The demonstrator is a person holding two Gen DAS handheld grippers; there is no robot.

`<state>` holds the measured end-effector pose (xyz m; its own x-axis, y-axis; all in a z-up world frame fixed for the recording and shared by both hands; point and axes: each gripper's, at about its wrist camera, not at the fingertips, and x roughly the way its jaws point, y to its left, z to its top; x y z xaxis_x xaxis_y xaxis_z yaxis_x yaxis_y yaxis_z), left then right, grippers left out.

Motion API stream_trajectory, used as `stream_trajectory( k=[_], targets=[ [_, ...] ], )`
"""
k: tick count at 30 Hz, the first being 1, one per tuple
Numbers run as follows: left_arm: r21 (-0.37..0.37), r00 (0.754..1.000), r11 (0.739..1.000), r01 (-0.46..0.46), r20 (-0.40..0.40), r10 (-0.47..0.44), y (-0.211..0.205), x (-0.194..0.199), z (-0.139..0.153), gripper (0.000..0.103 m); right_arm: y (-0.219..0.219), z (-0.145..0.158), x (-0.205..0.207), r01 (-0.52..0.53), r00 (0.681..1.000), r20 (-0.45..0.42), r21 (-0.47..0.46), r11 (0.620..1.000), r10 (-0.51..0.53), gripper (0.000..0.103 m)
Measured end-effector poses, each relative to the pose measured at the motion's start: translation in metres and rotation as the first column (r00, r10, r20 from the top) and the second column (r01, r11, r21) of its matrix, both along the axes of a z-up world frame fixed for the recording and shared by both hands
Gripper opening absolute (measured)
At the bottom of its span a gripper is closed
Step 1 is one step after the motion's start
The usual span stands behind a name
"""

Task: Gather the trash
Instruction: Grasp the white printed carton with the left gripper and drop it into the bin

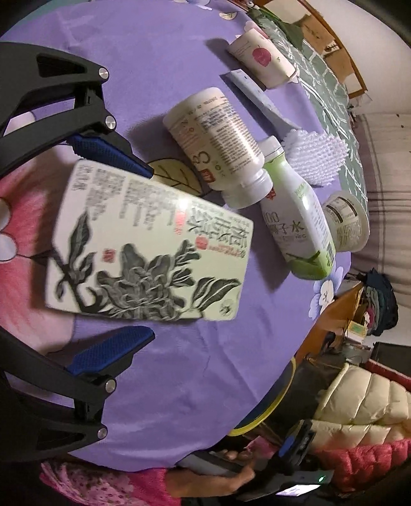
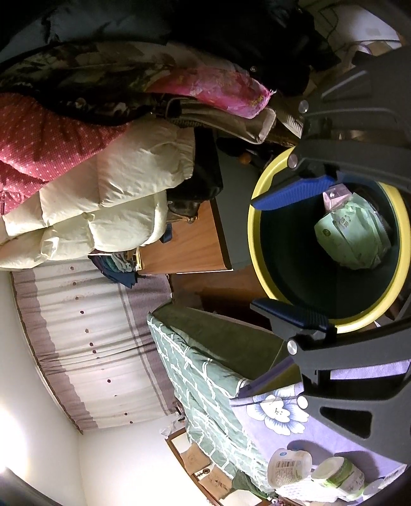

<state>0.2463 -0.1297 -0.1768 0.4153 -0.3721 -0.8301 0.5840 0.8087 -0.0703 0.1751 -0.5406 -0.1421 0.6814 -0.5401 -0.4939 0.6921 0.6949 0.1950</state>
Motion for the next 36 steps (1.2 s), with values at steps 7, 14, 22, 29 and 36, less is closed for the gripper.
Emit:
stream_trajectory(
  k=[7,14,22,29,36],
  targets=[
    [0.025,1.000,1.000,-0.005,-0.002,0.005,-0.011,0.012,0.003,0.075,-0.001,0.000,0.000,-0.005,1.000,0.007,0.009,1.000,0.005,0.056],
    [-0.023,1.000,1.000,0.014,-0.012,-0.015,-0.031,0.007,0.020,0.072,-0.006,-0.003,-0.002,-0.016,1.000,0.023,0.040,0.999,0.015,0.056],
    [-0.051,0.992,0.991,0.124,0.039,-0.122,-0.103,0.006,0.056,0.072,-0.010,0.003,-0.012,-0.098,0.994,0.061,0.076,0.992,0.093,0.056],
    [-0.045,0.965,0.964,0.263,0.038,-0.261,-0.206,0.010,0.064,0.072,-0.028,0.012,-0.043,-0.170,0.985,0.034,0.069,0.983,0.168,0.061],
    [-0.023,0.929,0.929,0.369,-0.008,-0.369,-0.311,0.012,0.048,0.072,-0.045,0.005,-0.079,-0.176,0.984,0.021,0.085,0.981,0.175,0.062]
  ],
)
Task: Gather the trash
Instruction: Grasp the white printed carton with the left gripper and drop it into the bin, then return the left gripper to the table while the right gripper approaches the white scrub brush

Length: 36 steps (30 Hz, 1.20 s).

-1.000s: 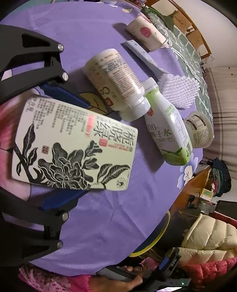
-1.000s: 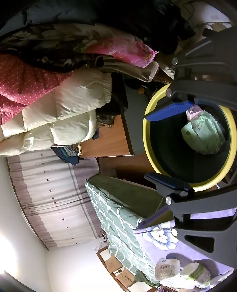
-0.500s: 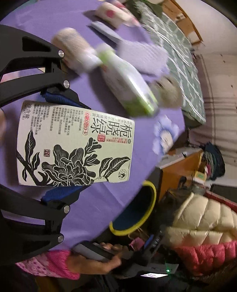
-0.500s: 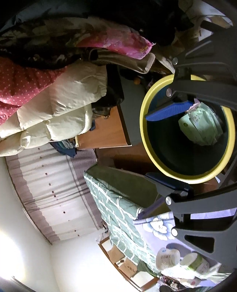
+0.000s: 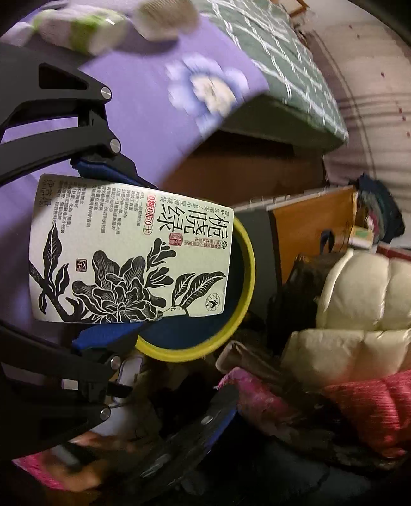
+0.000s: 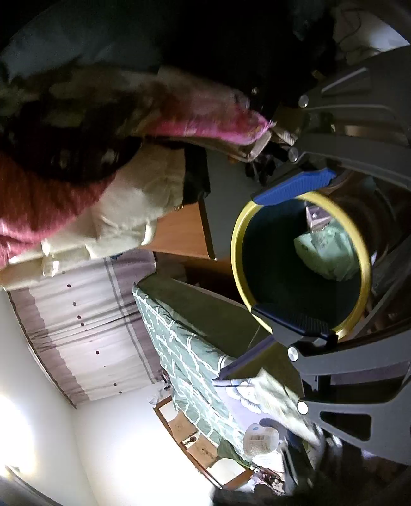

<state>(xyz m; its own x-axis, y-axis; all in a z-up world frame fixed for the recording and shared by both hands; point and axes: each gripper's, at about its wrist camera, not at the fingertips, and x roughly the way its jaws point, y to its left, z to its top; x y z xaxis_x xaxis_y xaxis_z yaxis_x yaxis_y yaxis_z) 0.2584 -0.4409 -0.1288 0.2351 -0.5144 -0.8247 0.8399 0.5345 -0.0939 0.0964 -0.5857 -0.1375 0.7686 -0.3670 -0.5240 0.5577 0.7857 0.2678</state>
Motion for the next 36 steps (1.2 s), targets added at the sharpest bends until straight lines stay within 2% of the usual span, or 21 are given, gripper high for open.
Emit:
stream_trajectory(
  k=[6,9,10,14,18,20,24,27,29,30,33,36],
  targets=[
    [0.014,0.999,1.000,0.018,-0.046,-0.017,-0.065,0.013,-0.027,0.072,-0.017,0.004,-0.024,0.040,0.999,0.035,0.011,0.999,-0.040,0.064],
    [-0.009,0.999,1.000,-0.024,-0.025,0.024,-0.075,0.023,-0.030,0.085,-0.023,0.006,-0.032,0.065,0.997,0.045,0.006,0.998,-0.065,0.065],
    [-0.027,0.999,0.999,-0.043,-0.010,0.042,-0.075,0.027,-0.028,0.085,-0.024,0.006,-0.032,0.068,0.997,0.043,0.003,0.998,-0.069,0.066],
    [-0.090,0.995,0.991,-0.097,-0.014,0.096,-0.052,0.035,-0.010,0.085,-0.024,0.003,-0.027,0.054,0.998,0.028,0.007,0.999,-0.054,0.066],
    [-0.154,0.983,0.976,-0.152,0.075,0.165,0.001,0.026,0.019,0.089,-0.015,-0.003,-0.013,0.020,1.000,0.008,0.017,1.000,-0.020,0.067],
    [-0.194,0.969,0.961,-0.195,0.110,0.219,0.036,0.022,0.033,0.091,-0.009,-0.006,-0.004,-0.004,1.000,-0.005,0.019,1.000,0.004,0.067],
    [-0.264,0.930,0.919,-0.291,0.145,0.337,0.108,0.015,0.050,0.093,0.008,-0.005,0.014,-0.052,0.998,-0.019,0.008,0.999,0.053,0.067],
    [-0.314,0.885,0.875,-0.369,0.169,0.433,0.167,0.009,0.058,0.094,0.026,-0.001,0.029,-0.097,0.995,-0.024,-0.007,0.995,0.097,0.068],
    [-0.329,0.844,0.843,-0.426,0.191,0.501,0.212,0.005,0.061,0.095,0.039,0.000,0.040,-0.131,0.991,-0.031,-0.014,0.991,0.130,0.068],
    [-0.333,0.834,0.834,-0.439,0.194,0.517,0.224,0.004,0.061,0.095,0.049,0.001,0.047,-0.154,0.987,-0.035,-0.017,0.988,0.154,0.068],
    [-0.345,0.782,0.793,-0.503,0.209,0.587,0.277,0.002,0.061,0.097,0.075,0.001,0.066,-0.214,0.976,-0.043,-0.018,0.977,0.213,0.068],
    [-0.335,0.723,0.750,-0.571,0.228,0.652,0.324,0.005,0.057,0.097,0.106,0.002,0.083,-0.282,0.958,-0.054,-0.014,0.959,0.281,0.068]
  ],
)
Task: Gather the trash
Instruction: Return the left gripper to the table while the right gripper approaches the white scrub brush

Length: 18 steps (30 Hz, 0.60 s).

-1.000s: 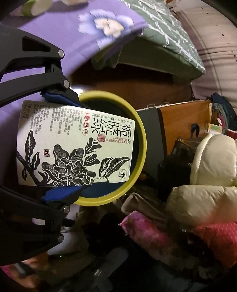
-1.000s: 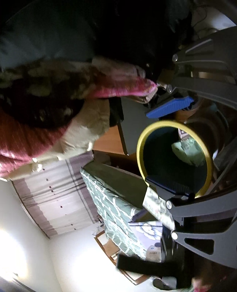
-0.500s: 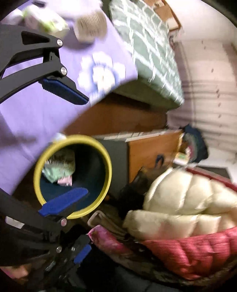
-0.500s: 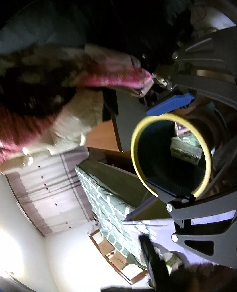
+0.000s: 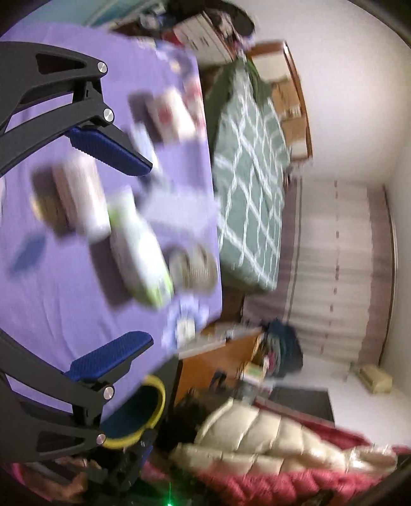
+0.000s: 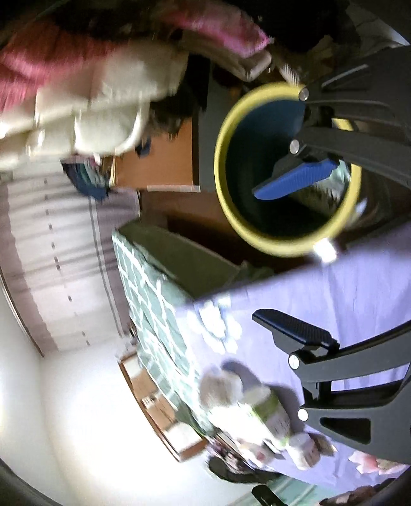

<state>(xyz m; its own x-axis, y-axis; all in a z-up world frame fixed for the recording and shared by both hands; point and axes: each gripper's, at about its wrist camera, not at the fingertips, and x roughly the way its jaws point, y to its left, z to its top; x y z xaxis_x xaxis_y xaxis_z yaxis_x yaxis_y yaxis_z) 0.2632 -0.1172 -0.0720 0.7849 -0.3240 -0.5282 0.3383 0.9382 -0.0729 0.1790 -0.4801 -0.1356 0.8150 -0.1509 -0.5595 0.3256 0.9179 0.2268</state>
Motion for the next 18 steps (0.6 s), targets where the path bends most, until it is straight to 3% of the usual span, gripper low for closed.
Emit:
stream_trajectory(
  k=[8,12,18],
  targets=[
    [0.011,0.973,0.973,-0.230,0.033,0.229,0.108,0.013,-0.022,0.097,0.072,0.010,0.045,-0.157,0.988,-0.019,-0.024,0.987,0.156,0.068],
    [-0.014,0.956,0.956,-0.292,0.027,0.292,0.134,0.016,-0.030,0.097,0.104,0.019,0.067,-0.235,0.972,-0.018,-0.012,0.972,0.234,0.068],
    [0.003,0.900,0.901,-0.434,0.046,0.433,0.158,0.019,-0.032,0.097,0.168,0.032,0.109,-0.361,0.933,-0.018,-0.001,0.933,0.361,0.068]
  ],
)
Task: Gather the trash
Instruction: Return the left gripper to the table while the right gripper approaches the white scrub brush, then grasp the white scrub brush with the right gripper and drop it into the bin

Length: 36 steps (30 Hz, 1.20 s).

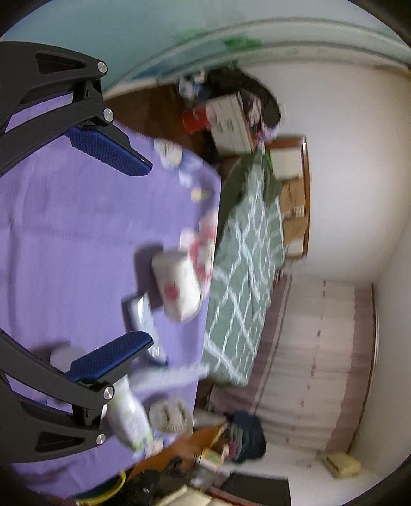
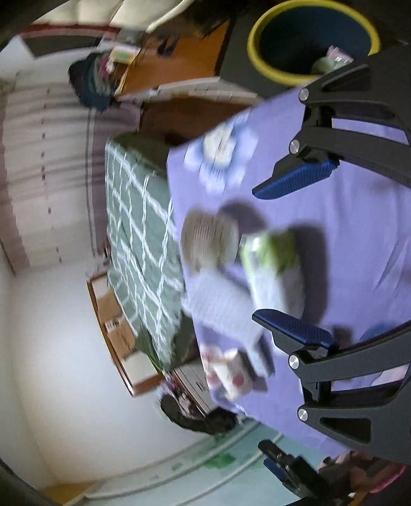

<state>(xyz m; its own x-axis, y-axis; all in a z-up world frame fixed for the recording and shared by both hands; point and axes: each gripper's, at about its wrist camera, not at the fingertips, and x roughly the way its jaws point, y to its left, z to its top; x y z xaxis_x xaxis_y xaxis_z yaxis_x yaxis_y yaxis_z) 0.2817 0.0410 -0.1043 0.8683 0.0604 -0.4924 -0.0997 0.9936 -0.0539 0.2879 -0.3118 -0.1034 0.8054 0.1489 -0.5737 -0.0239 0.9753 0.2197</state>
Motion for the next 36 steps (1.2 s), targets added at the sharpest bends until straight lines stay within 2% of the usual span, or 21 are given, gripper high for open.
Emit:
stream_trajectory(
  k=[3,7,12,16,18,20,23,31,36],
  targets=[
    [-0.035,0.996,0.996,-0.081,-0.034,0.080,0.019,0.001,-0.004,0.097,0.037,0.002,0.025,-0.070,0.997,-0.018,-0.026,0.997,0.070,0.068],
    [-0.038,0.986,0.986,-0.162,-0.051,0.160,0.033,0.002,-0.008,0.097,0.078,-0.002,0.059,-0.136,0.989,-0.062,-0.074,0.988,0.132,0.068],
    [-0.035,0.981,0.981,-0.189,-0.060,0.187,0.036,0.001,-0.010,0.097,0.113,-0.019,0.101,-0.157,0.981,-0.139,-0.142,0.977,0.138,0.064],
    [-0.032,0.979,0.979,-0.199,-0.062,0.197,0.036,0.000,-0.011,0.097,0.120,-0.034,0.126,-0.139,0.975,-0.199,-0.169,0.976,0.104,0.057],
    [-0.030,0.979,0.980,-0.197,-0.061,0.195,0.036,-0.001,-0.010,0.097,0.118,-0.041,0.131,-0.132,0.971,-0.222,-0.168,0.977,0.093,0.050],
    [-0.032,0.980,0.981,-0.191,-0.066,0.189,0.034,-0.001,-0.011,0.097,0.116,-0.048,0.134,-0.134,0.966,-0.241,-0.156,0.979,0.094,0.032],
    [-0.026,0.981,0.983,-0.184,-0.068,0.182,0.032,0.000,-0.011,0.097,0.114,-0.048,0.130,-0.135,0.970,-0.223,-0.138,0.981,0.103,0.015],
    [-0.018,0.984,0.985,-0.170,-0.064,0.168,0.026,-0.001,-0.011,0.097,0.104,-0.011,0.103,-0.142,0.985,-0.105,-0.060,0.988,0.135,0.013],
    [-0.012,0.987,0.988,-0.152,-0.056,0.151,0.021,-0.001,-0.010,0.097,0.087,0.016,0.072,-0.142,0.990,-0.027,-0.026,0.990,0.141,0.013]
  ],
)
